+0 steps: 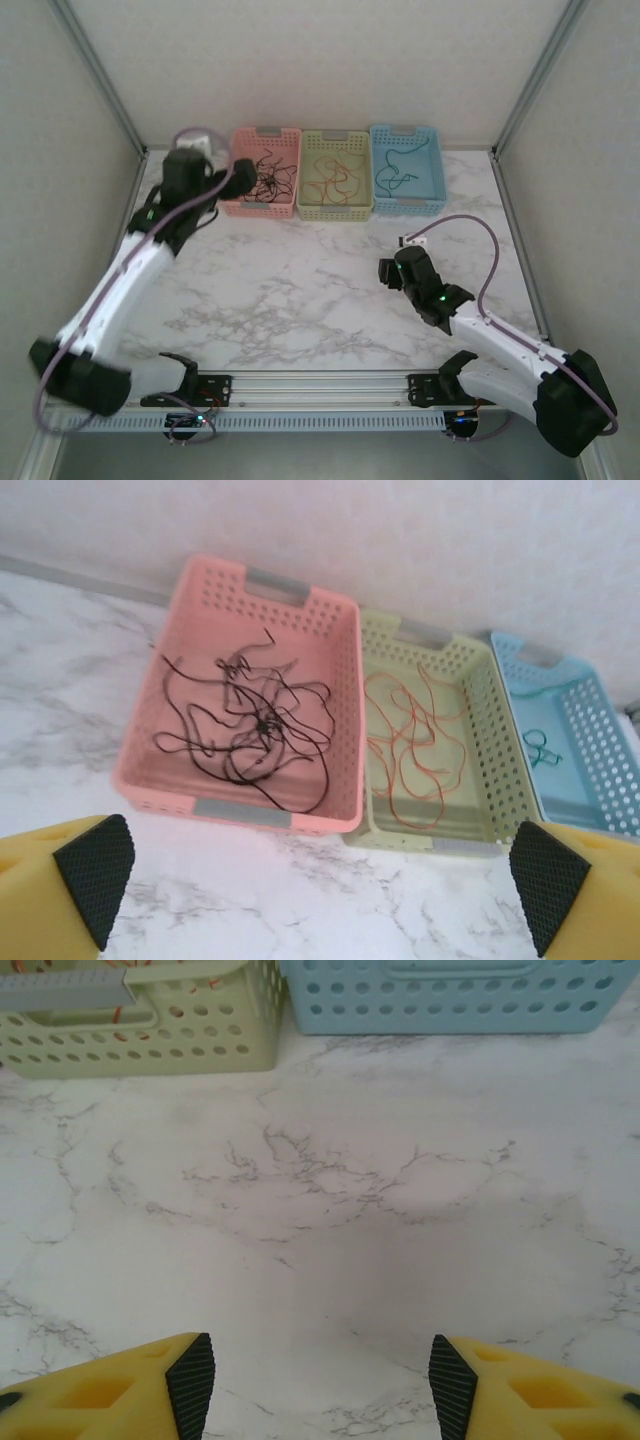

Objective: Untangle the cables

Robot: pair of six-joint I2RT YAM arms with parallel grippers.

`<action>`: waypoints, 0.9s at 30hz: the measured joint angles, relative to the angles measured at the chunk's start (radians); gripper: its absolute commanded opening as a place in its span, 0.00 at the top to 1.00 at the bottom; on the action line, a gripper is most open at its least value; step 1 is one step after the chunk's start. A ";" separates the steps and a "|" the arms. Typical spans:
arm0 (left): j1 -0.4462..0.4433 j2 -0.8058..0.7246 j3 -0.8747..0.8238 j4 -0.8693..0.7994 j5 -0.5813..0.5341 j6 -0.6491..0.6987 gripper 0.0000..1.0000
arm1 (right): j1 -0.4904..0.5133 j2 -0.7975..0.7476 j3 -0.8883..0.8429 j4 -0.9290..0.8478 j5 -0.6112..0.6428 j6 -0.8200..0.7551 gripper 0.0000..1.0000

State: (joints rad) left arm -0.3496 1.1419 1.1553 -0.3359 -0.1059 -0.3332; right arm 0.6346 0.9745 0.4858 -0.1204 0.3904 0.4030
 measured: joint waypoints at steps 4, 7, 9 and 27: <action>-0.002 -0.249 -0.333 0.121 -0.193 0.007 0.00 | 0.000 -0.081 -0.010 0.011 0.053 -0.021 0.31; -0.002 -0.336 -0.532 0.199 -0.315 0.027 0.00 | -0.003 -0.145 -0.010 0.039 0.113 -0.066 0.29; -0.002 -0.374 -0.640 0.259 -0.382 0.053 0.00 | -0.014 -0.174 -0.010 0.065 0.162 -0.106 0.29; 0.151 0.151 -0.788 0.919 -0.443 0.264 0.04 | -0.450 0.070 -0.297 0.543 0.258 -0.187 0.26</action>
State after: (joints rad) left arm -0.1989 1.2926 0.3672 0.5827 -0.5488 -0.0696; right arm 0.1848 1.0447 0.1886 0.4229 0.6483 0.2157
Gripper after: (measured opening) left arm 0.973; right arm 0.741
